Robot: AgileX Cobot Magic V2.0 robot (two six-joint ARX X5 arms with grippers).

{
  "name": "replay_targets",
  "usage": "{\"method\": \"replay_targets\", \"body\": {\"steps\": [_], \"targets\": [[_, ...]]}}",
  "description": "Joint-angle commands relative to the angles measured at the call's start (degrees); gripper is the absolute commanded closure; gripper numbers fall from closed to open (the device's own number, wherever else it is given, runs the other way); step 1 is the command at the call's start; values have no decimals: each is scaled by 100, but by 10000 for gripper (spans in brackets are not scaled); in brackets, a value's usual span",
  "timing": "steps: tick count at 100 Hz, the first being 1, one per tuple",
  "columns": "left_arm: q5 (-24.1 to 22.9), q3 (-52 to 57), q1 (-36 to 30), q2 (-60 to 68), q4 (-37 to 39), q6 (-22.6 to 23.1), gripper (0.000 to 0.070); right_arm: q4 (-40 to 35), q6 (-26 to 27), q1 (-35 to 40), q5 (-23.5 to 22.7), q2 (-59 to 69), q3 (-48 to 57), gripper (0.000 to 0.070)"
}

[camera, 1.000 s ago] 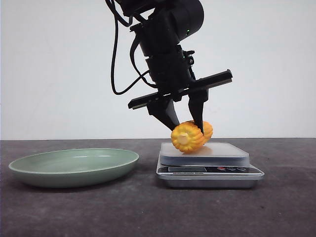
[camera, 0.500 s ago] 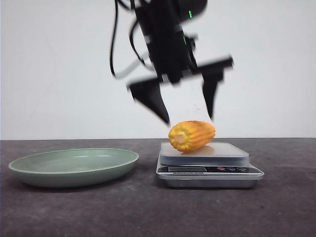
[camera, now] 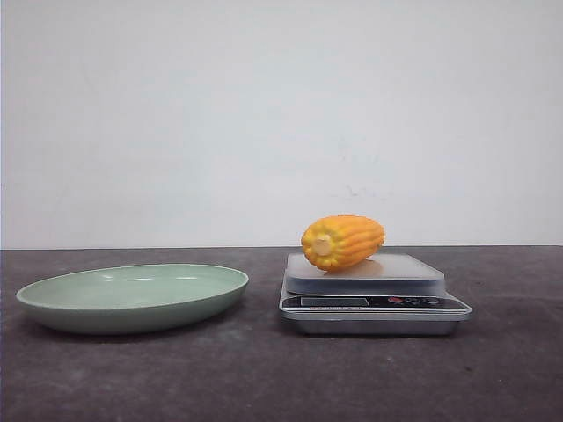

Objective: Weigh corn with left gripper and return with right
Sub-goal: 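Withdraw the open left gripper away from the scale, then lower the right gripper onto the corn on the scale and close it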

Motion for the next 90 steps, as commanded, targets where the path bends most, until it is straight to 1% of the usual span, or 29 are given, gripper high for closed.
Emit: {"method": "replay_targets", "body": {"steps": [1,6,10,25,29,34,51,56,69,73,90], "targets": [[-383,76,2,-487,-459,26,184,48,-42,114,-7,92,94,66],[-614,76,0,-831,-835,-22,184,55,-42,195,-4,184,94,51],[-699,74,0,-1095,-1154,-127,184,76,-42,260,-7,269,94,35],[-732,63,0,-2011,-2581,-1049,184,369,26,568,-9,741,94,30],[-732,28,0,-2223,-2857,-1226,184,511,68,667,-9,892,94,30],[-619,-105,2,-2562,-2879,-1296,184,713,146,796,-7,1102,94,30],[-125,-555,149,-3560,-2879,-1777,185,1397,424,1276,39,1989,129,30],[26,-734,197,-3790,-2879,-1794,186,1493,439,1399,118,2332,223,31],[507,-1309,446,-4293,-2879,-1827,187,1502,433,1709,363,3320,675,30],[645,-1508,570,-4430,-2876,-1825,186,1462,437,1794,501,3659,866,30],[1139,-2267,1093,-4706,-2872,-1757,186,1329,455,1937,855,4756,1550,31]]}}
